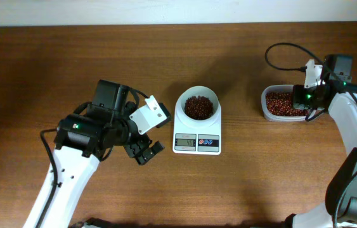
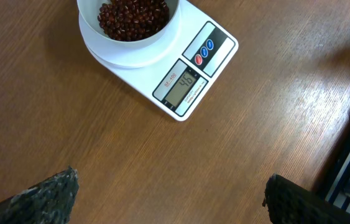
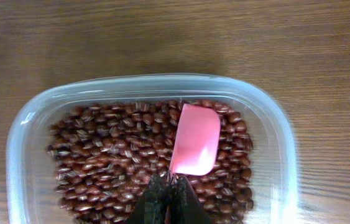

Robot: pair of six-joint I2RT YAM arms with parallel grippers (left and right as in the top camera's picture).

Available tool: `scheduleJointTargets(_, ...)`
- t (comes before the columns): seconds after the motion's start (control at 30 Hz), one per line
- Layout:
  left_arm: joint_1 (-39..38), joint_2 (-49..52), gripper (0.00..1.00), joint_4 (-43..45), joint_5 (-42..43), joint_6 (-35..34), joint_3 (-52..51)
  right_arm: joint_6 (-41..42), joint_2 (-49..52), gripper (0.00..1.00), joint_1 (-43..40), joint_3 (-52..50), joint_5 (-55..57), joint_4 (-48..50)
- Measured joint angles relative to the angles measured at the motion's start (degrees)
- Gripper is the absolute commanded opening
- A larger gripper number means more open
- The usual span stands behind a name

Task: Scoop and weigh 50g on scale
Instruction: 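Return the empty scoop to the bean tub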

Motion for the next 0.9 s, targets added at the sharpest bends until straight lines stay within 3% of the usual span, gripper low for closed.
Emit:
scheduleJointTargets(0.33, 0.0, 0.0, 0.99, 0.0, 0.0, 0.0, 0.0, 0.0, 0.22, 0.04, -0.83, 0.02, -11.15, -6.12)
scheduleJointTargets(0.9, 0.0, 0.0, 0.99, 0.0, -0.02, 0.0, 0.0, 0.79, 0.33, 0.04, -18.32, 0.02, -38.53, -10.95)
